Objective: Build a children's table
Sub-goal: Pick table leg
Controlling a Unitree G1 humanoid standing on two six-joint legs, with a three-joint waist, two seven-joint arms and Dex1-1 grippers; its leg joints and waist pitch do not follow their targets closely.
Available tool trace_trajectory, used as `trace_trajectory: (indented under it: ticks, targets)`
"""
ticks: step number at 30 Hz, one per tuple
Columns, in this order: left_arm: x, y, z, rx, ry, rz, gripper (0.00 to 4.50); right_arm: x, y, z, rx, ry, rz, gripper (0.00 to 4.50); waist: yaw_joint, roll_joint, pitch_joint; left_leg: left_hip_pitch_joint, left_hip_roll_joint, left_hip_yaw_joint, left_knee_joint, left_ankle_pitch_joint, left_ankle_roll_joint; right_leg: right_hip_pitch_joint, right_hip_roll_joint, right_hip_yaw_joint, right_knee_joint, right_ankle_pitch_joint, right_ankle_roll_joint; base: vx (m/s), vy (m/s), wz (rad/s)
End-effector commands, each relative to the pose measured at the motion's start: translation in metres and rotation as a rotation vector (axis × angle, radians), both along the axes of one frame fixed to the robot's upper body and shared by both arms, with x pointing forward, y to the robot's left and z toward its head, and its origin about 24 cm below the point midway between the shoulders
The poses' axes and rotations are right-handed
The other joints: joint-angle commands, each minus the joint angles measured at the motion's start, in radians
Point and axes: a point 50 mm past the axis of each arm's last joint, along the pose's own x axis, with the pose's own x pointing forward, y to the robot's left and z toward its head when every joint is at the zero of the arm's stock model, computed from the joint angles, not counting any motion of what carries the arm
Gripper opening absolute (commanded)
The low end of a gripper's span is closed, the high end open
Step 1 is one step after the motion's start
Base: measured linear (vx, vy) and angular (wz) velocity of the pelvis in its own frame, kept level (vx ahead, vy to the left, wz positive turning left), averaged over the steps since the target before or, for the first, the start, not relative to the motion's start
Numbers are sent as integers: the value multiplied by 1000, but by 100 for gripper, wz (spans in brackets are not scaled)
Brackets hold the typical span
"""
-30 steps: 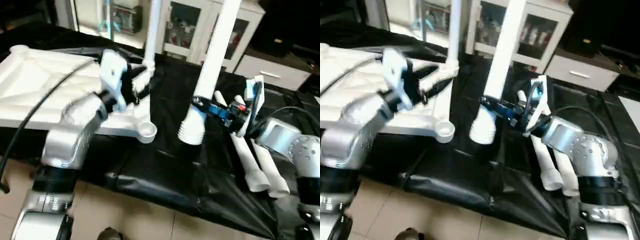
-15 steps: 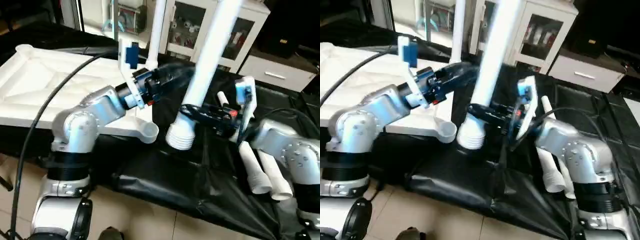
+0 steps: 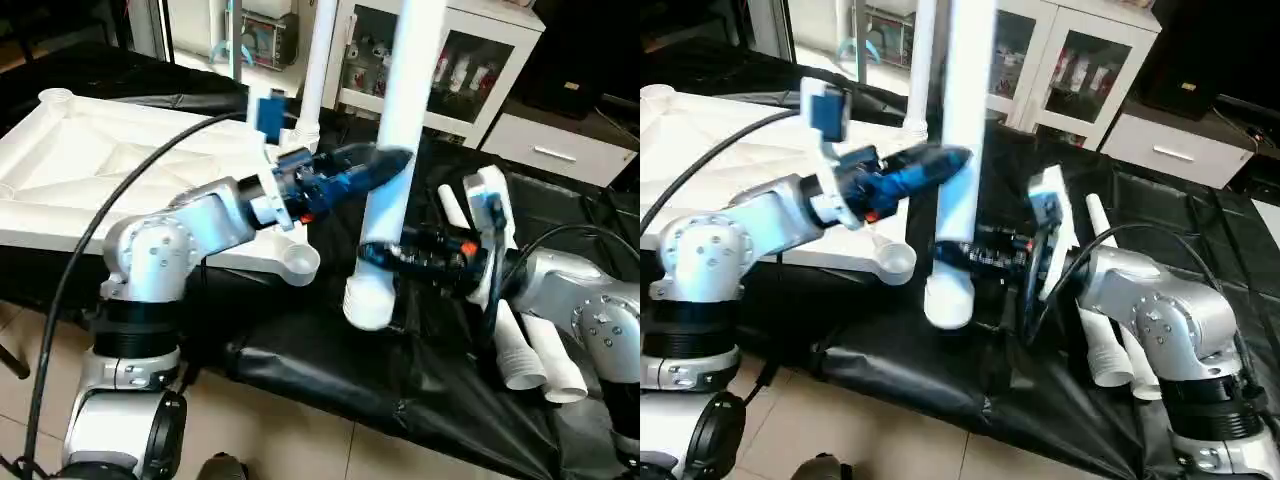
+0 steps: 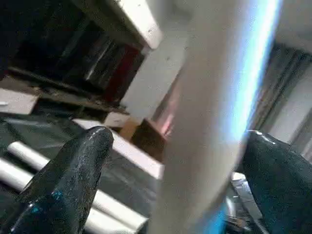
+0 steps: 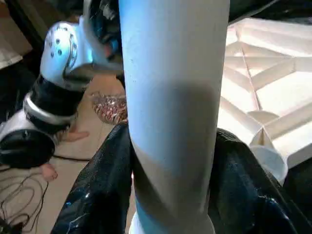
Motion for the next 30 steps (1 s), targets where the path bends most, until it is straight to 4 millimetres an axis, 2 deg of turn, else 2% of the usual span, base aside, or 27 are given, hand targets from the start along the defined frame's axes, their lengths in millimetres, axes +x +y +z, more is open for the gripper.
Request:
trace_trajectory:
  ticks: [1,3,6,10,12,13,18,19,20,22,30]
  targets:
    - [3,-5,4,25,-10,8,450,-2,-3,5,-19,-39,5,185,3,23,-69,44,16,-3,-90,-272,-117,29,-40,11,-80,-151,-165,0,0,0]
    - [3,-4,6,14,-9,1,423,-2,-3,5,-20,-39,8,185,3,23,-70,44,16,-3,-89,-263,-115,29,-39,11,-78,-134,-173,0,0,0]
    - [0,-4,9,7,-12,-42,413,-2,-4,3,-26,-38,9,185,3,23,-70,45,16,-2,-89,-261,-115,30,-39,10,-77,-128,-181,0,0,0]
    - [-8,-6,8,23,-23,-120,373,-1,-2,0,-39,-39,11,185,3,25,-68,47,17,-2,-90,-278,-115,27,-39,11,-77,-145,-185,0,0,0]
    - [-8,-6,8,24,-25,-119,368,0,-2,0,-42,-41,14,185,4,24,-68,47,17,-1,-90,-280,-115,27,-39,11,-78,-146,-186,0,0,0]
    - [-8,-7,8,22,-27,-119,343,0,-1,0,-44,-44,16,185,5,25,-68,47,18,-2,-91,-284,-117,27,-40,10,-78,-151,-186,0,0,0]
    - [-6,-5,9,13,-36,-121,324,2,-1,2,-44,-51,10,185,5,25,-69,47,17,-2,-91,-282,-117,28,-40,11,-77,-146,-185,0,0,0]
    - [-6,-5,9,13,-37,-121,297,3,-1,2,-44,-51,10,185,5,25,-69,47,17,-2,-91,-278,-117,28,-40,11,-77,-138,-187,0,0,0]
    - [-6,-5,9,12,-38,-120,289,3,-1,2,-44,-52,10,185,5,26,-69,47,17,-2,-91,-278,-117,27,-39,10,-76,-136,-187,0,0,0]
    - [-5,-5,9,14,-38,-121,286,3,-1,2,-44,-52,10,185,6,26,-69,47,17,-2,-91,-278,-118,28,-40,11,-76,-135,-188,0,0,0]
    - [-1,-3,6,119,-88,-87,232,5,-2,3,-49,-63,10,185,7,30,-68,49,17,-2,-92,-278,-118,27,-39,10,-78,-131,-187,0,0,0]
